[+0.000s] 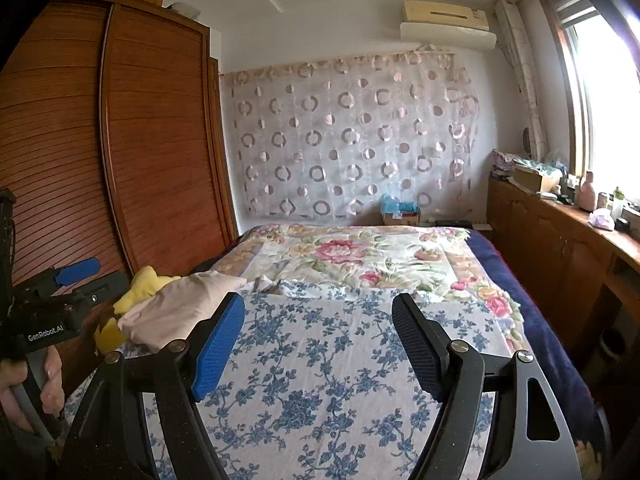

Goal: Fold small clothes

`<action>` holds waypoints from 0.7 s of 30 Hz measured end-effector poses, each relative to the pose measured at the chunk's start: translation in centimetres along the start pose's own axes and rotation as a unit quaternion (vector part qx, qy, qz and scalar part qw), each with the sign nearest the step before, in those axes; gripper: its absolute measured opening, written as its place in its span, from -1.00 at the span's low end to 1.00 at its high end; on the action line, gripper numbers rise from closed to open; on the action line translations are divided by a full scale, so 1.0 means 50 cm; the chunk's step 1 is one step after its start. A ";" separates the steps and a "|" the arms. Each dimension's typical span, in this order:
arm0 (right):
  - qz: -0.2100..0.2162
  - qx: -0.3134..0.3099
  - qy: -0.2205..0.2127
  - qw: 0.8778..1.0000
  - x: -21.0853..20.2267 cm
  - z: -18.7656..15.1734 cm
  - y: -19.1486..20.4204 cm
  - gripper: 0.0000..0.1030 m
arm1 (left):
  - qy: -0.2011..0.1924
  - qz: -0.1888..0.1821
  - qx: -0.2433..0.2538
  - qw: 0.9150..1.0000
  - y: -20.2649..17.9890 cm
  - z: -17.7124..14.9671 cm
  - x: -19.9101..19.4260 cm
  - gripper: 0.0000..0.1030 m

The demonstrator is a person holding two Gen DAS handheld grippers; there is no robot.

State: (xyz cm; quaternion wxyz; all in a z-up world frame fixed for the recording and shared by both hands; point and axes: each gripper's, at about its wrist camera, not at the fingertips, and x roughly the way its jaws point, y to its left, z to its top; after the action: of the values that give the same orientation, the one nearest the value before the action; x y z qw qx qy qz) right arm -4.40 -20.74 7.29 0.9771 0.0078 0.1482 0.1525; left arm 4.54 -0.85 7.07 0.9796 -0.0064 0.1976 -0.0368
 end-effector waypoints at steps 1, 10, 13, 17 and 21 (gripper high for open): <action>-0.001 -0.001 0.000 1.000 0.005 0.002 -0.003 0.51 | -0.001 -0.001 0.001 1.000 0.000 0.000 0.000 0.61; -0.001 -0.001 0.001 1.000 0.002 0.005 -0.021 0.51 | -0.001 0.000 -0.002 1.000 0.004 -0.002 0.002 0.61; 0.000 -0.001 0.001 1.000 0.002 0.004 -0.022 0.51 | -0.001 0.002 0.000 1.000 0.005 -0.002 0.001 0.61; 0.001 -0.001 0.002 1.000 0.004 0.003 -0.023 0.51 | 0.000 0.001 0.000 1.000 0.006 -0.004 0.001 0.61; 0.000 0.000 0.001 1.000 0.002 0.003 -0.027 0.51 | 0.000 0.001 -0.001 1.000 0.008 -0.006 0.002 0.61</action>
State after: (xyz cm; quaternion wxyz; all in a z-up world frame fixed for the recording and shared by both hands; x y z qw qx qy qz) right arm -3.85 -21.98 7.32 0.9769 0.0079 0.1493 0.1528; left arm 4.54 -0.46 6.73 0.9796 -0.0072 0.1977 -0.0356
